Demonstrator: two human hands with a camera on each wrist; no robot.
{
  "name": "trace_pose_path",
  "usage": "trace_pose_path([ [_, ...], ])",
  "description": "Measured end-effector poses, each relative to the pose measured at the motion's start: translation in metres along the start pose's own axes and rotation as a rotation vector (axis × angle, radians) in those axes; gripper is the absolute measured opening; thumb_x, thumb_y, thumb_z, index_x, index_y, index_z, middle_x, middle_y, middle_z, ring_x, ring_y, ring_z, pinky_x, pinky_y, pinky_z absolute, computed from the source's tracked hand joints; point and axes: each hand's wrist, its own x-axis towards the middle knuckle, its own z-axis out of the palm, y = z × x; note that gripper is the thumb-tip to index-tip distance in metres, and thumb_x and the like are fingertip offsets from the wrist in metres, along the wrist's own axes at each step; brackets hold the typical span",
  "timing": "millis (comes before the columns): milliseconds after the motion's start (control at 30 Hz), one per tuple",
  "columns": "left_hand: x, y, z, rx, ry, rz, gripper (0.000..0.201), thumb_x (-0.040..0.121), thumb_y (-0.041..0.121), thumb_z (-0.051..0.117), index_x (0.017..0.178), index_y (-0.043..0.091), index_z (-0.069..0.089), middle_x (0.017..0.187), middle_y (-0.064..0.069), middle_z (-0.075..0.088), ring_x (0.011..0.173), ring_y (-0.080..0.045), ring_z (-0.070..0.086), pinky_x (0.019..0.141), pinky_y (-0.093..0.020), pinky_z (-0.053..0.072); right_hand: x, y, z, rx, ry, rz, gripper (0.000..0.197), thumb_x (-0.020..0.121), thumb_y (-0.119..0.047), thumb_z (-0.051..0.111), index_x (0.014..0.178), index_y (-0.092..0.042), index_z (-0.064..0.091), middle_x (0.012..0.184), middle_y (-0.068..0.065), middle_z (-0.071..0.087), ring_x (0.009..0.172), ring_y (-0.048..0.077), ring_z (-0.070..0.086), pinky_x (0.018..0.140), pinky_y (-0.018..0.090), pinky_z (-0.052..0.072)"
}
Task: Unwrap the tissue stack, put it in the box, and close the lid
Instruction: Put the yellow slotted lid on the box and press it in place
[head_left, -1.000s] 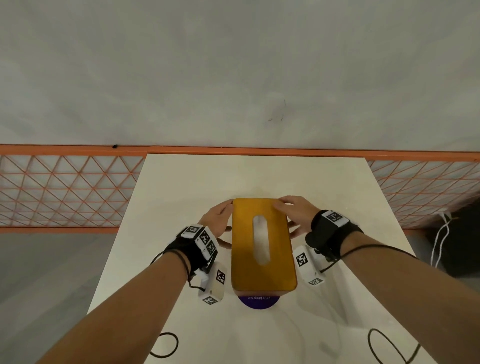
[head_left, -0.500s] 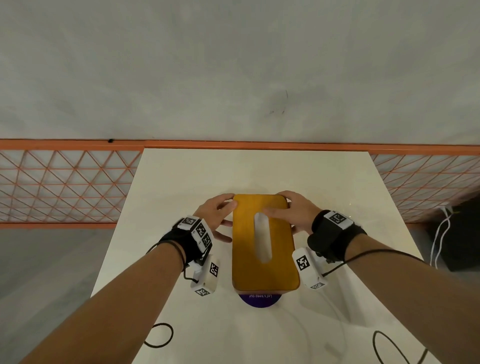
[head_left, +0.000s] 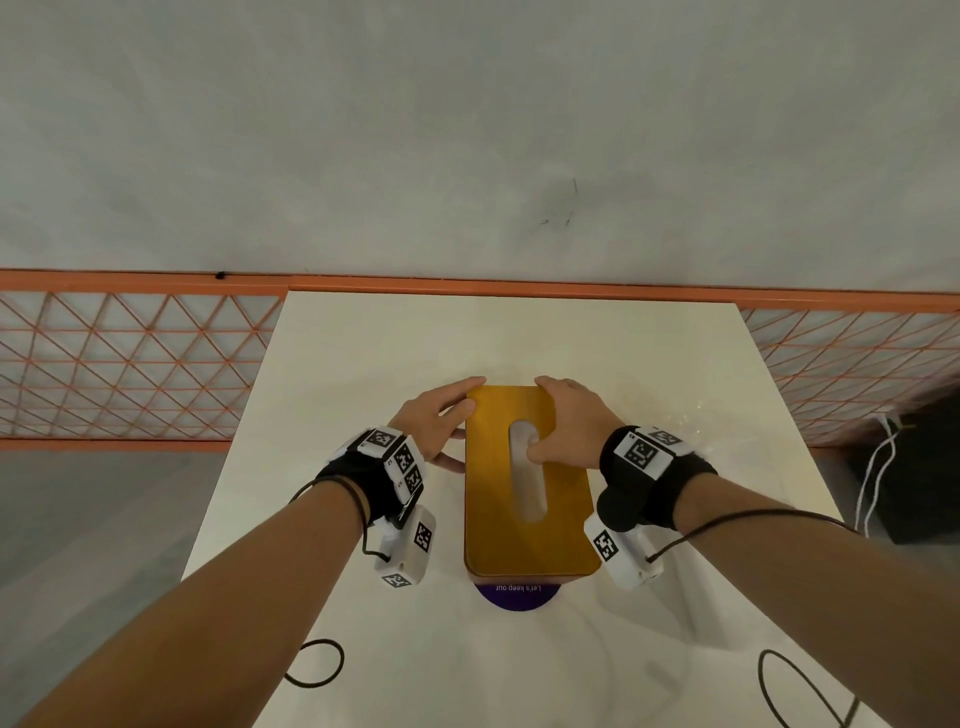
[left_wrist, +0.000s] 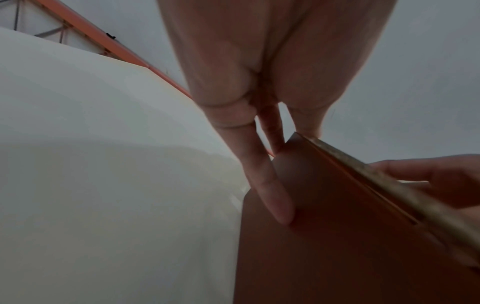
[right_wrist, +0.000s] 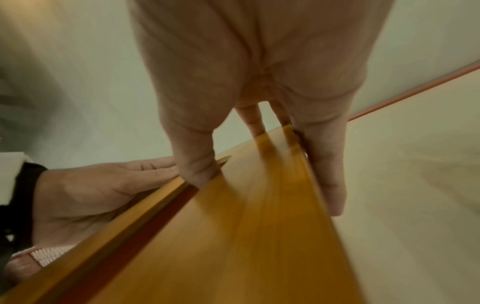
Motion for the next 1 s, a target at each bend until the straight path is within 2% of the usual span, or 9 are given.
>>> trace_pose_path([
  [267, -0.003, 0.004, 0.0, 0.009, 0.017, 0.014, 0.039, 0.099, 0.03, 0.05, 0.137, 0.037, 0.049, 0.129, 0.003, 0.055, 0.102, -0.018, 0.061, 0.068, -0.045, 0.063, 0.001, 0.005, 0.001, -0.049, -0.022, -0.012, 0.104, 0.071, -0.035, 0.074, 0.154, -0.02, 0.013, 0.156, 0.013, 0.023, 0.139, 0.035, 0.033, 0.105, 0.048, 0.043],
  [400, -0.002, 0.006, -0.001, 0.024, 0.013, 0.008, 0.042, 0.099, 0.029, 0.051, 0.14, 0.034, 0.046, 0.133, 0.002, 0.053, 0.1, -0.017, 0.06, 0.065, -0.038, 0.063, 0.001, 0.009, -0.002, -0.041, -0.03, -0.041, 0.106, 0.072, -0.048, 0.075, 0.154, -0.023, 0.012, 0.159, 0.01, 0.021, 0.142, 0.033, 0.029, 0.109, 0.047, 0.039],
  [467, 0.0, 0.007, 0.001, 0.026, 0.025, -0.015, 0.044, 0.099, 0.029, 0.05, 0.143, 0.029, 0.042, 0.139, -0.001, 0.05, 0.1, -0.019, 0.06, 0.064, -0.036, 0.063, -0.003, 0.014, -0.008, 0.084, -0.039, -0.021, 0.095, 0.081, -0.053, 0.068, 0.154, -0.027, 0.013, 0.159, 0.005, 0.025, 0.139, 0.031, 0.037, 0.103, 0.041, 0.044],
  [533, -0.001, 0.006, 0.003, 0.016, 0.041, -0.079, 0.048, 0.098, 0.034, 0.05, 0.144, 0.027, 0.04, 0.142, -0.002, 0.047, 0.106, -0.023, 0.059, 0.069, -0.042, 0.063, -0.007, 0.022, -0.012, 0.318, -0.053, 0.054, 0.075, 0.091, -0.048, 0.057, 0.152, -0.031, 0.018, 0.156, 0.003, 0.032, 0.127, 0.03, 0.05, 0.087, 0.036, 0.054],
  [600, -0.001, 0.005, 0.005, 0.005, 0.012, -0.12, 0.053, 0.093, 0.04, 0.057, 0.143, 0.031, 0.04, 0.141, 0.001, 0.048, 0.107, -0.025, 0.06, 0.073, -0.046, 0.062, -0.01, 0.028, -0.014, 0.534, -0.056, 0.123, 0.061, 0.096, -0.04, 0.052, 0.15, -0.029, 0.026, 0.154, 0.001, 0.036, 0.124, 0.028, 0.052, 0.087, 0.043, 0.057],
  [700, -0.003, 0.001, 0.005, 0.038, -0.031, -0.069, 0.057, 0.088, 0.037, 0.066, 0.139, 0.033, 0.041, 0.14, 0.002, 0.049, 0.092, -0.014, 0.064, 0.062, -0.035, 0.062, -0.01, 0.031, -0.013, 0.684, -0.097, 0.153, 0.046, 0.098, -0.03, 0.052, 0.142, -0.021, 0.04, 0.14, 0.005, 0.051, 0.115, 0.028, 0.056, 0.089, 0.048, 0.054],
  [833, -0.003, 0.001, 0.004, 0.018, -0.022, -0.054, 0.055, 0.088, 0.034, 0.067, 0.137, 0.031, 0.044, 0.141, -0.003, 0.052, 0.089, -0.015, 0.067, 0.06, -0.031, 0.062, -0.008, 0.031, -0.013, 0.743, -0.049, 0.164, 0.046, 0.096, -0.024, 0.057, 0.139, -0.016, 0.043, 0.122, 0.004, 0.056, 0.105, 0.03, 0.059, 0.079, 0.044, 0.054],
  [933, -0.005, 0.002, 0.004, 0.043, -0.011, -0.046, 0.056, 0.088, 0.036, 0.066, 0.139, 0.031, 0.042, 0.142, -0.005, 0.051, 0.091, -0.018, 0.066, 0.062, -0.033, 0.063, -0.008, 0.031, -0.011, 0.729, -0.034, 0.172, 0.047, 0.095, -0.026, 0.058, 0.139, -0.017, 0.043, 0.13, 0.008, 0.056, 0.109, 0.032, 0.059, 0.083, 0.048, 0.055],
  [1000, -0.009, 0.004, 0.007, 0.096, -0.002, -0.038, 0.058, 0.088, 0.041, 0.064, 0.141, 0.033, 0.04, 0.143, -0.005, 0.05, 0.096, -0.022, 0.066, 0.069, -0.041, 0.063, -0.008, 0.032, -0.008, 0.72, -0.029, 0.174, 0.049, 0.095, -0.029, 0.057, 0.141, -0.018, 0.042, 0.136, 0.008, 0.055, 0.111, 0.033, 0.059, 0.085, 0.049, 0.055],
])
